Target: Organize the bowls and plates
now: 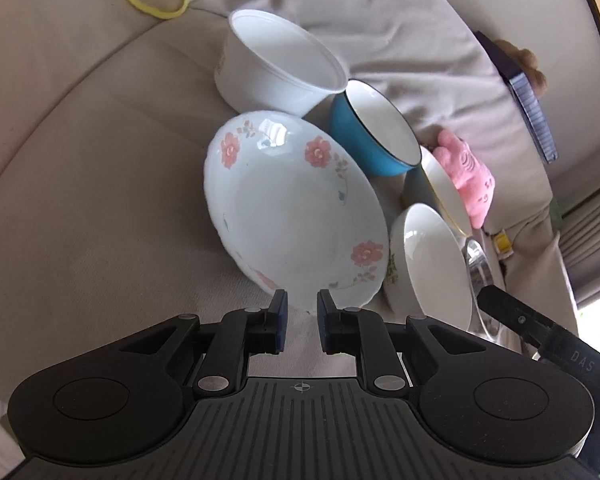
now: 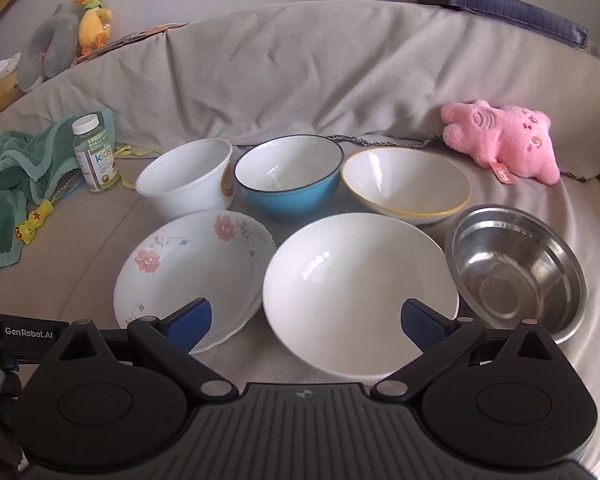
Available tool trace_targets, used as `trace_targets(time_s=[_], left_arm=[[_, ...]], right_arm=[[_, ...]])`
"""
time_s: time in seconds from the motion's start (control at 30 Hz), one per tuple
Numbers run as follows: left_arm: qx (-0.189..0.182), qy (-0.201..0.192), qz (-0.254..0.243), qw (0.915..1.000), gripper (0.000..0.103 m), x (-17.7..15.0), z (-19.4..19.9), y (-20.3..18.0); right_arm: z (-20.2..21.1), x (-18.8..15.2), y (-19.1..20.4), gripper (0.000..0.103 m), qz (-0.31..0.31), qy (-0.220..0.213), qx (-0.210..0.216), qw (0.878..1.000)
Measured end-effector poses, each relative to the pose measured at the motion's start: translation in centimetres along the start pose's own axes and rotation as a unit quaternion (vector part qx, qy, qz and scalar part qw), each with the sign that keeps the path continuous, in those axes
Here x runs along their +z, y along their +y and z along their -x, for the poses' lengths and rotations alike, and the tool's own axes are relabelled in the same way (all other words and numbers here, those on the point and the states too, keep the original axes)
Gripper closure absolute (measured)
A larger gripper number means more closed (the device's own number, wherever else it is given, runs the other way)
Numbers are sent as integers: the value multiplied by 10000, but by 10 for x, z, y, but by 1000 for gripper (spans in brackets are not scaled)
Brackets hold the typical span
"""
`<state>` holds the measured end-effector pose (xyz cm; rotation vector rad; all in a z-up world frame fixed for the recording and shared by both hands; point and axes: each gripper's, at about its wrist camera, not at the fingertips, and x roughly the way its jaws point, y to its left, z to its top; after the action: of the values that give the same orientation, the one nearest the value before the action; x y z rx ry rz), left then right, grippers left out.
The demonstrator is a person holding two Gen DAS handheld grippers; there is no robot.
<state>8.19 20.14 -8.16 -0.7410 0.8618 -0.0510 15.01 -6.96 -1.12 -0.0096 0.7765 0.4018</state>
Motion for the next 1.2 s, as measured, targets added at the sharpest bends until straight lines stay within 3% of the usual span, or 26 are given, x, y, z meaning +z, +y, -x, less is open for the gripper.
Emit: trace_targets(time_s=[0.13,0.23,0.3,0.47,0.7,0.9,1.1,1.2], left_arm=[[369,-423,-384,9977,86,14,7,2],[413,-509,-197,9977,86,31,7,15],[446,-564,-116,9973,86,43,4,21],[350,-569,-131,9977,86,57,-10,24],[361,-529,77,9979,86,58,-28,34],[254,-215,74,9994,86,53,-43,33],[125,-170,17,9998,86,56,-45,27],[60,-212,-114,9997,86,60,-44,21]], right_arm=[[-19,41,1,5,-21,275,427,9987],[-41,71,11,14,125,515,734,9959],[-61,87,22,32,309,750,777,9937],[-127,105,38,43,436,1532,599,9854],[-175,98,42,44,521,1943,192,9794],[-196,93,38,44,125,2152,341,9759],[-195,88,52,39,231,2185,348,9749],[-192,87,59,39,117,2270,642,9717]])
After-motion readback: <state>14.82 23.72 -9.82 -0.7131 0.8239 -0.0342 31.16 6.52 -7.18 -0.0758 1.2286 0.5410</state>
